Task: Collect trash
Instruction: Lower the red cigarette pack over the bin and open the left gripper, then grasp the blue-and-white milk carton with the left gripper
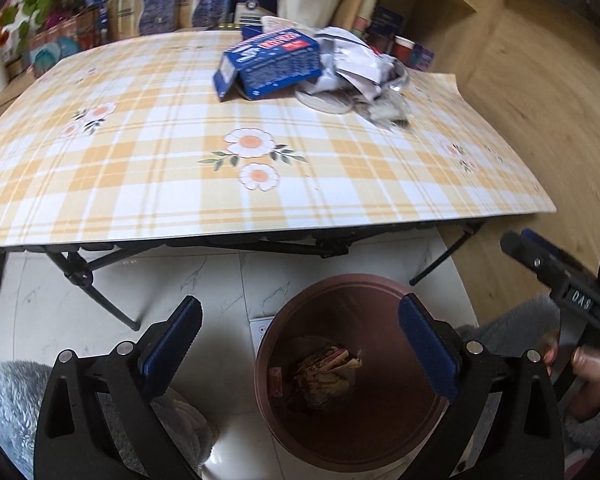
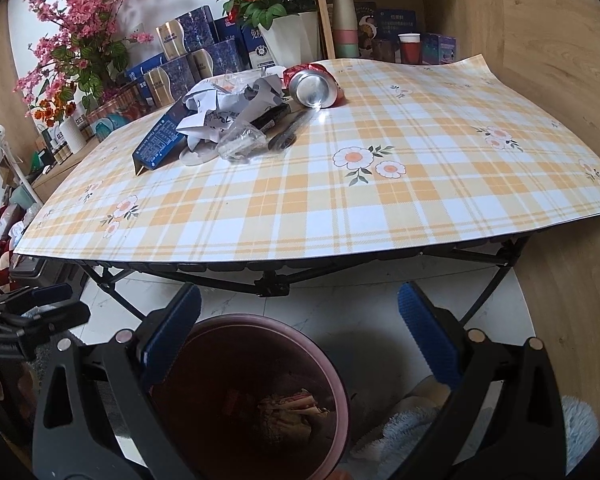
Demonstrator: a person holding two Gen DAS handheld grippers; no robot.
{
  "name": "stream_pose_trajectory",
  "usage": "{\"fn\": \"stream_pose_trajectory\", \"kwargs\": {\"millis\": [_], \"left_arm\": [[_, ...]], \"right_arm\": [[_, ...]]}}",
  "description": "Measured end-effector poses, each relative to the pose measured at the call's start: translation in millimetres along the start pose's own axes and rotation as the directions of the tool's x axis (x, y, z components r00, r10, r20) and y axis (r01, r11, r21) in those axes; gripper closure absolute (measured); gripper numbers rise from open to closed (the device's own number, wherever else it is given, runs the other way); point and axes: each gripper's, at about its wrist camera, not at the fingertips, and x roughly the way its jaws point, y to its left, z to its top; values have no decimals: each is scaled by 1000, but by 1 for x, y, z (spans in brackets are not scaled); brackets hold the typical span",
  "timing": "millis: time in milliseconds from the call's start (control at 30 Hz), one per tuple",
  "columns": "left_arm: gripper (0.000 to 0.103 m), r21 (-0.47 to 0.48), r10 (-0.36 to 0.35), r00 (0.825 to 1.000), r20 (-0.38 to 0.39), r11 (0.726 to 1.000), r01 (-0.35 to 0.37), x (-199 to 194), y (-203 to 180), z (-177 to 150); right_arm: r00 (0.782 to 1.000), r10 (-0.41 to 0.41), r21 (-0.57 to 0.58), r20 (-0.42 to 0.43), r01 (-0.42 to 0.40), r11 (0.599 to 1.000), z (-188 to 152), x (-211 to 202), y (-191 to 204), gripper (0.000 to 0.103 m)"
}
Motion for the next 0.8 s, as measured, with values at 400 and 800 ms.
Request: {"fn": "stream_pose_trajectory", "kwargs": {"millis": [400,800], "left_arm": [[7,-83,9,999,40,997,-5,-9,15,4],[6,-202,-37,995,93,978,55,-13,40,112]], "right_arm": [[999,-35,11,2,35,999,1,-1,-2,6],[992,-124,145,-6,123,982,45,10,-33,6]]}}
